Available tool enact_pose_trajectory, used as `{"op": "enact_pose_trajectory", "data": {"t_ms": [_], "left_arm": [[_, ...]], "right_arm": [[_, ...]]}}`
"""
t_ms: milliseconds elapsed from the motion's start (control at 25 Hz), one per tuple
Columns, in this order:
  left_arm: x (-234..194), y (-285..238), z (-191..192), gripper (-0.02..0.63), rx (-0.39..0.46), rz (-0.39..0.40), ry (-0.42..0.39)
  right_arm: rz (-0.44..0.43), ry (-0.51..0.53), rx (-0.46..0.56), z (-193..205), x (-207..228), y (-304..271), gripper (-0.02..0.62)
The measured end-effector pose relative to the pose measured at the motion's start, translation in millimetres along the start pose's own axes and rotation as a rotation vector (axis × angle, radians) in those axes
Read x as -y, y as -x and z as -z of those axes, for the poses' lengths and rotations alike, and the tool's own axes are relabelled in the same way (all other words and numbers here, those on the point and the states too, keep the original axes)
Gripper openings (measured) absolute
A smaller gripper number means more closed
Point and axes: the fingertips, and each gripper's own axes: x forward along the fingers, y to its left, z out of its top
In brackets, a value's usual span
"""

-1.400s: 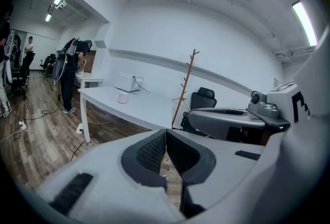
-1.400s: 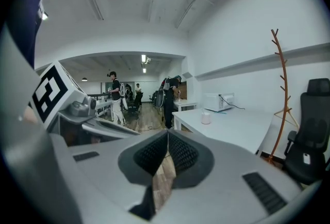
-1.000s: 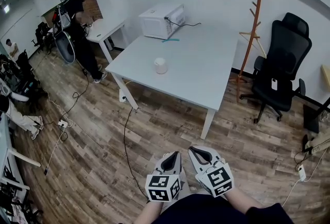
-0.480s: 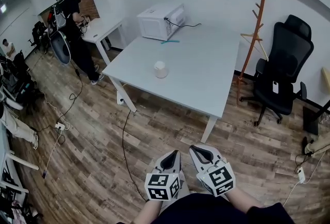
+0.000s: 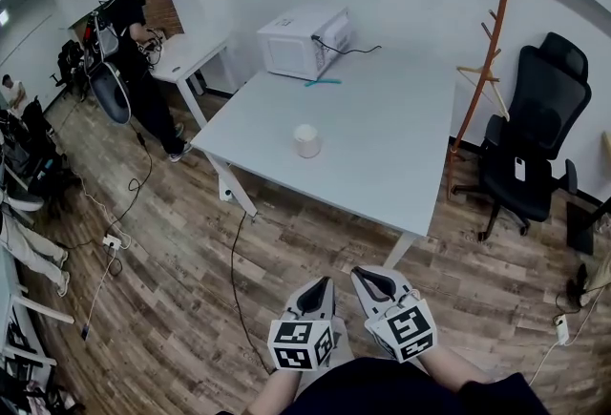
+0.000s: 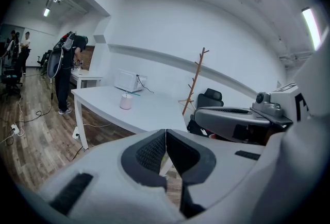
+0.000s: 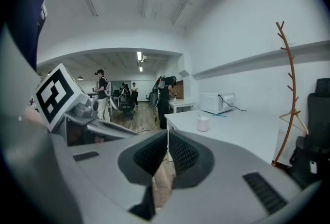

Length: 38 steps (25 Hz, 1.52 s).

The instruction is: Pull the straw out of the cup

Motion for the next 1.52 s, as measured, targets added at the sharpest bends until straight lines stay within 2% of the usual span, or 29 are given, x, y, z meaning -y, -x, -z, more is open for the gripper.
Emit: {"op": "enact_pose_trajectory", "data": {"t_ms": [720,1520], "left_arm": [[-86,-55,-71,0.017,0.004,0.004,0.009],[-153,-100,-109,0.018,-0.003,0.052,-0.016]], "right_arm": [[0.017,0.01,-0.012,-48,33,-106,0.031],[0.052,0.016,-0.009,-67,48,-193,0.031]]}}
